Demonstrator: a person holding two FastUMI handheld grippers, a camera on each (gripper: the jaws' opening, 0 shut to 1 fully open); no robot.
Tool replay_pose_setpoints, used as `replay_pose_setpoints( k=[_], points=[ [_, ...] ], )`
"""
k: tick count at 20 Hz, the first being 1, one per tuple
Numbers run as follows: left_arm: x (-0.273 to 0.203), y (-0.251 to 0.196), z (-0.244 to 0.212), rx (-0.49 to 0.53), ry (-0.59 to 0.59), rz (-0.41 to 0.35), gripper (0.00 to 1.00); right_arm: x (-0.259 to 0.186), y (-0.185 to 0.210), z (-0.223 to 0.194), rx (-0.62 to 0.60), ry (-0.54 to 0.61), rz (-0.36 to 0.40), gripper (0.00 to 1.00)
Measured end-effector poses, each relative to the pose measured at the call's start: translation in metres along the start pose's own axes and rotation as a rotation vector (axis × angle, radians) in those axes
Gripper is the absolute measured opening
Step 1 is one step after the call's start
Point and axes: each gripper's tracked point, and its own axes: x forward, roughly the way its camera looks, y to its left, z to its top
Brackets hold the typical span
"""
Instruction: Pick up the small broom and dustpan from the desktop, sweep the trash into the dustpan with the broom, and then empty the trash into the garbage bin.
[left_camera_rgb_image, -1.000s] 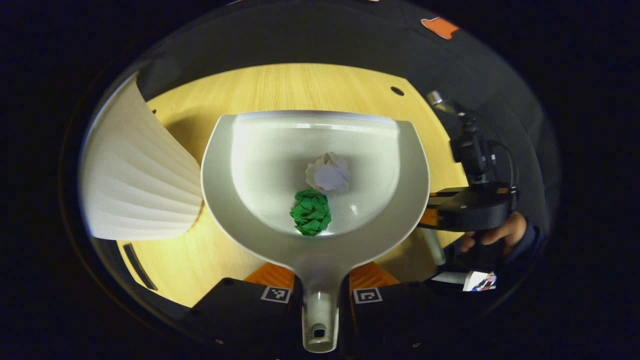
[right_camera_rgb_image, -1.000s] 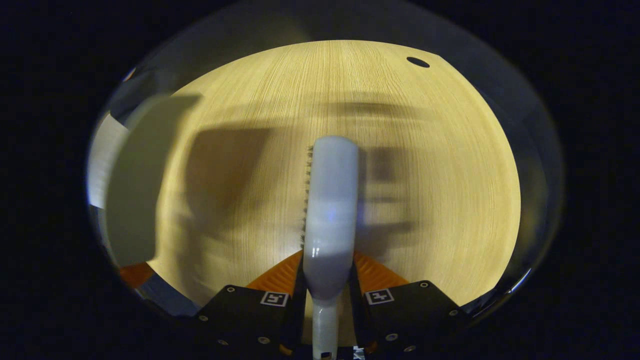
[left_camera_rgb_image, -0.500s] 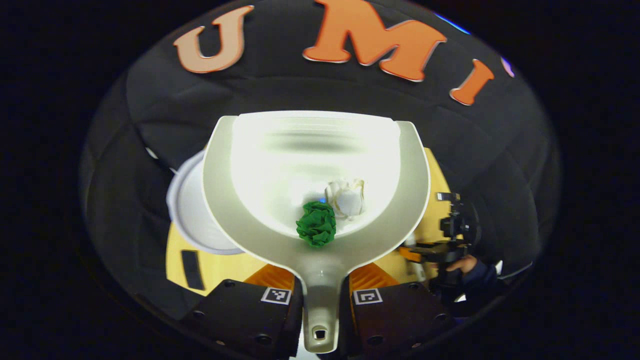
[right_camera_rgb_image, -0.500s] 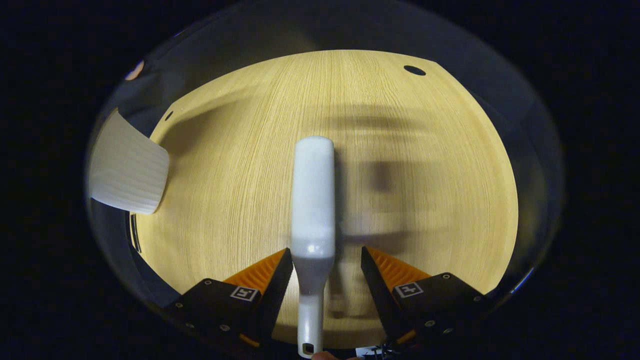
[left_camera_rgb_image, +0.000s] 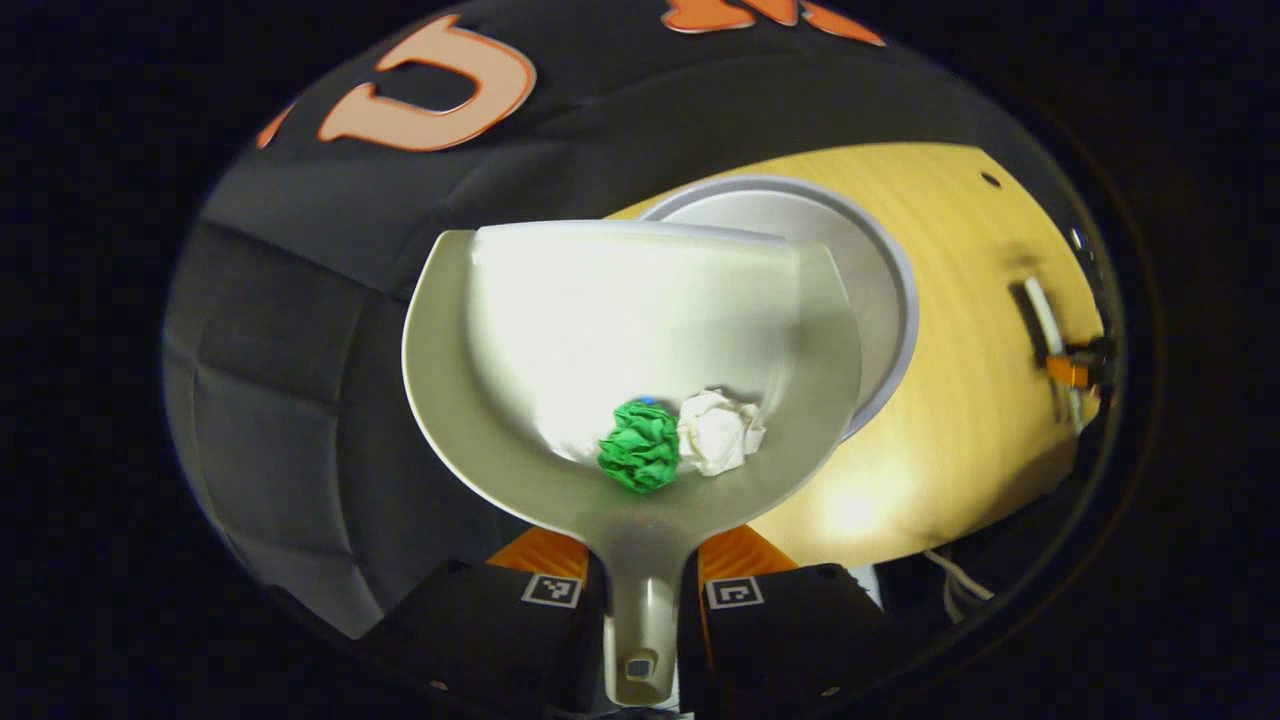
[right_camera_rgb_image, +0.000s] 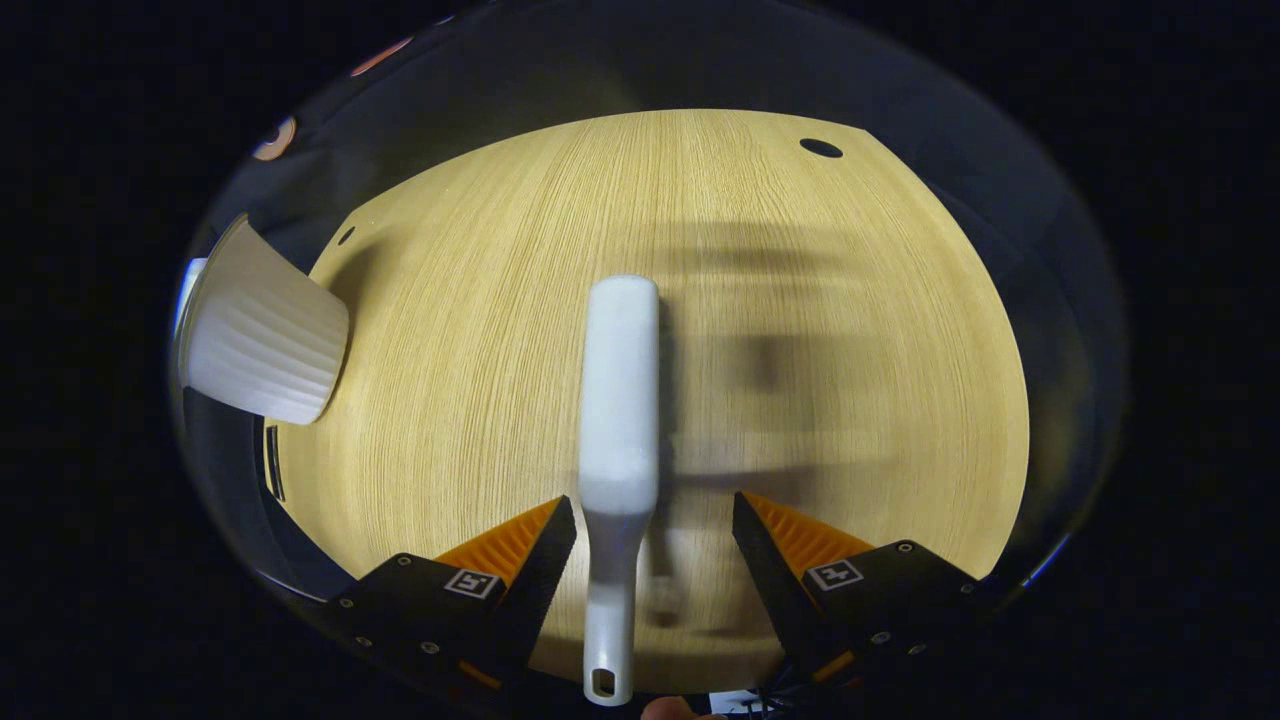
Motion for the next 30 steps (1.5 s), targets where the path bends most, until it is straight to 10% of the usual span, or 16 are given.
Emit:
replay_pose_setpoints(
  k=[8,12,22,25,30],
  points=[
    [-0.023,0.08,0.01,0.528,-0.018,0.451,0.3,-0.003,-0.01,-0.001,0.018,-0.003,0.01,0.96],
    [-0.024,0.09,0.008,0.612,-0.014,0.545,0.3,-0.005,-0.01,0.0,0.023,-0.007,0.013,0.95],
    [0.01,-0.018,0.033,-0.143,-0.183,-0.026,0.3,-0.019,0.001,0.006,0.03,-0.036,0.033,0.95],
    [0.002,-0.081,0.076,-0.344,-0.261,-0.304,0.3,-0.028,0.002,0.018,0.026,-0.073,0.026,0.96],
    [-0.025,-0.177,0.126,-0.401,-0.278,-0.586,0.31,-0.038,0.006,0.023,0.022,-0.094,0.02,0.96]
  ],
)
